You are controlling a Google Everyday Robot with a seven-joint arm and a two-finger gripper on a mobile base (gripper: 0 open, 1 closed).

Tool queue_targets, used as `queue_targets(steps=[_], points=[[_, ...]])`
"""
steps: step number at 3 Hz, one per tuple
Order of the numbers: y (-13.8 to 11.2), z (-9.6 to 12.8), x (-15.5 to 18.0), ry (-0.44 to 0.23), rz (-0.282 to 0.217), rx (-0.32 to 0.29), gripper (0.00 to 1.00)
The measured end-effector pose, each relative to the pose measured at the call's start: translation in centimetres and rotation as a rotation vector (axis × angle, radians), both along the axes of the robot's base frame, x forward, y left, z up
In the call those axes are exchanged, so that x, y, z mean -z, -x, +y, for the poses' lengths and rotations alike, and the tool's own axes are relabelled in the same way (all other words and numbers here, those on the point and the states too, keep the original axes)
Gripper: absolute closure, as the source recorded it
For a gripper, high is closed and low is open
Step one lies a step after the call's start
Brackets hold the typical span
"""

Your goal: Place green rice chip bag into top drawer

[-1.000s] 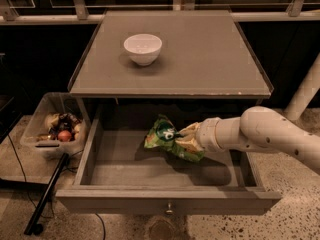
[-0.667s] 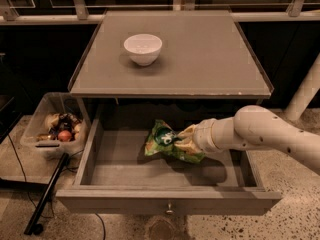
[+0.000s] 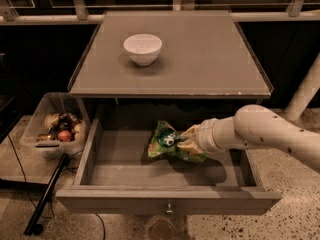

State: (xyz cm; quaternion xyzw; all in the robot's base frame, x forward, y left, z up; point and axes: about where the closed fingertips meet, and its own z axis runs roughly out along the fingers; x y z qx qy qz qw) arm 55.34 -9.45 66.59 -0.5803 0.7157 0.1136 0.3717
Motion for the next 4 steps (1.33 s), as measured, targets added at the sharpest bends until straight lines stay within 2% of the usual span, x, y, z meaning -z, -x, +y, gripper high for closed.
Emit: queue_targets(steps=[2, 3, 4], points=[[0.00, 0.01, 0.00, 0.000, 0.000, 0.000, 0.12], [0.00, 0.01, 0.00, 0.000, 0.000, 0.000, 0.00], [0.00, 0.01, 0.00, 0.000, 0.000, 0.000, 0.00]])
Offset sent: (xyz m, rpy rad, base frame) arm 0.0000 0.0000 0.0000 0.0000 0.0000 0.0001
